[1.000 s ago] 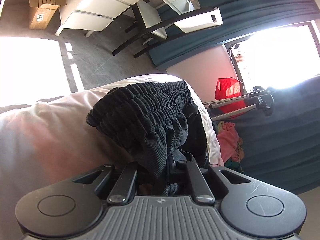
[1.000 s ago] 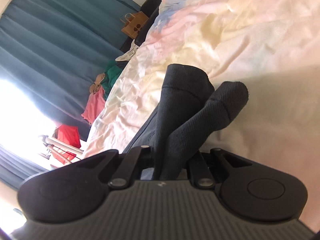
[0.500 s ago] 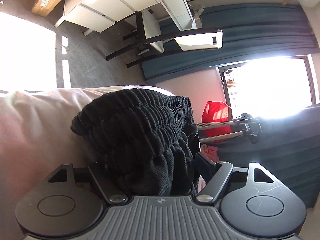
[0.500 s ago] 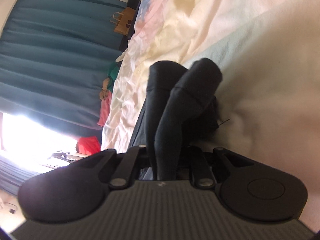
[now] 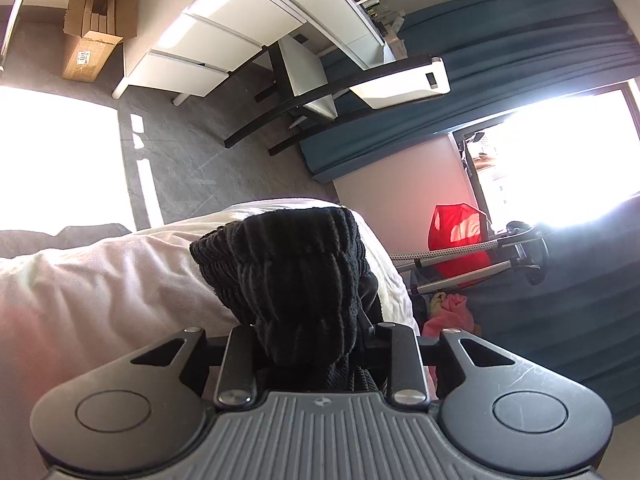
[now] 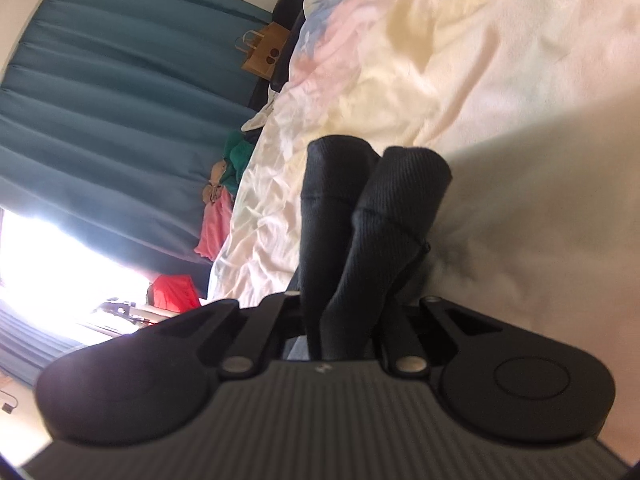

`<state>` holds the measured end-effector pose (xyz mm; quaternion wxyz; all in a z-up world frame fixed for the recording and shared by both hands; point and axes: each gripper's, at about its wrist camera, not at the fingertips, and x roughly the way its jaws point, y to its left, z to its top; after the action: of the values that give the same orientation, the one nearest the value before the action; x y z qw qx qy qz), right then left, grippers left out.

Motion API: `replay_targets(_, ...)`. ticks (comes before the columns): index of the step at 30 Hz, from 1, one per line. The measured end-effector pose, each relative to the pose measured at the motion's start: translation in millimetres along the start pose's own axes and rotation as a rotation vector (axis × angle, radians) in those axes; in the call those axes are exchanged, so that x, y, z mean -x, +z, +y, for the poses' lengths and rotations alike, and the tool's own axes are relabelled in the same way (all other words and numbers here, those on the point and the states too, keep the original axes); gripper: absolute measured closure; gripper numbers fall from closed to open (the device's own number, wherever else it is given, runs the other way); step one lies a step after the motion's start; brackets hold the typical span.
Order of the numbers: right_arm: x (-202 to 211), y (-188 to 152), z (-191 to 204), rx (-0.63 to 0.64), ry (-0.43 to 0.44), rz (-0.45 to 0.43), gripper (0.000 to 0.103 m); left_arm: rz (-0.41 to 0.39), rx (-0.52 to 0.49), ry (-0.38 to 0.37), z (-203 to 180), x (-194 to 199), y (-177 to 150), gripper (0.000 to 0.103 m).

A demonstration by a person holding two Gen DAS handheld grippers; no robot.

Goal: Fold clothes

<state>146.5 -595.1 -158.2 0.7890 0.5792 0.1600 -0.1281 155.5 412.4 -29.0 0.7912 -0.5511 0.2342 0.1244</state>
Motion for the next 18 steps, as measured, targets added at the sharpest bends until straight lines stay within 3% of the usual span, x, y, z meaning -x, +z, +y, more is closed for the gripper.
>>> replay_targets(8,50.2,8.4,-10.4,-0.004,-0.029,-0.006,0.094,0.069,-0.062,0.025,2.5,80.9,6.7,0.076)
replay_targets(13,72.2,9.8,-38.0,-0.002,-0.071,0.050,0.094,0.126,-0.113,0.072,46.0,127.2,-11.3,0.075)
replay_targets(18,74.2,4.2,-63.8,-0.063,-0.074,0.083,0.093,0.144,-0.091,0.085,94.1,128.4,-21.5,0.070)
